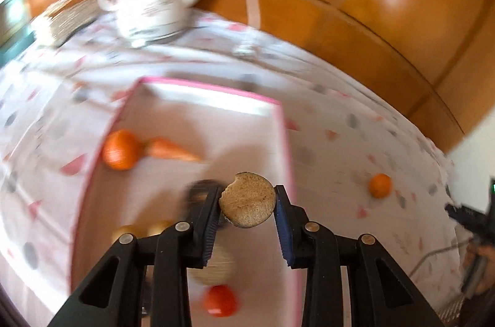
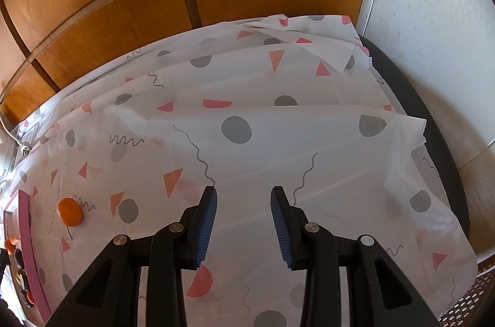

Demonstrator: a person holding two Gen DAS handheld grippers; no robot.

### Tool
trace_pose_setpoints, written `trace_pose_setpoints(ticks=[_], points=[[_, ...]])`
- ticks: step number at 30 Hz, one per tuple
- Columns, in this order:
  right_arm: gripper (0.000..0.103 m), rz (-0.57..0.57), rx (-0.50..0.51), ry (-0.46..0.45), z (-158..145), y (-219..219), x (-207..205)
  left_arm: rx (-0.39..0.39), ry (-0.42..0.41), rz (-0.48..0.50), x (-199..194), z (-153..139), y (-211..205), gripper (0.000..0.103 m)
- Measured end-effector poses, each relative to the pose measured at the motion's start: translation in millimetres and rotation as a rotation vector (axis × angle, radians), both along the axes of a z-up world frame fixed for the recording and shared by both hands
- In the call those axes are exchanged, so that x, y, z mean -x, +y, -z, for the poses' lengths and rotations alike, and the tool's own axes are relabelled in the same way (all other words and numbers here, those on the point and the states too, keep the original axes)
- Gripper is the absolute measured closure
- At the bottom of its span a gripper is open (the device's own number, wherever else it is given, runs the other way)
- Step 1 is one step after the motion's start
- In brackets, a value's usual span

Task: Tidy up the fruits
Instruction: 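Carry the dark slice with the left tool into the tray and release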

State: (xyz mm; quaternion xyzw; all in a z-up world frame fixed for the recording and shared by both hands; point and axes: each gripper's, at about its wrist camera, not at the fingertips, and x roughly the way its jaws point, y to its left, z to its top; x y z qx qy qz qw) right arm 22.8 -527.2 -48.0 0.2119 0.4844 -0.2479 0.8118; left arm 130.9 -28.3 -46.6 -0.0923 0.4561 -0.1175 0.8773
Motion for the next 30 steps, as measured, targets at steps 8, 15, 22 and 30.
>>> trace_pose_setpoints(ticks=[8,15,22,30], points=[[0.067,-0.011,0.019,0.023,3.8,4.0,-0.7,-0.005,0.057,-0.144,-16.7,26.1,46.6,0.069],[0.067,-0.011,0.027,0.048,9.7,4.6,-1.8,-0.022,0.078,-0.182,-20.7,40.2,56.5,0.067],[0.067,-0.021,0.037,0.056,12.7,8.7,-1.7,-0.018,0.055,-0.182,-5.9,31.1,55.7,0.066],[0.067,-0.099,0.034,0.036,14.5,26.1,-2.1,-0.041,0.009,-0.141,27.2,11.3,49.3,0.065]])
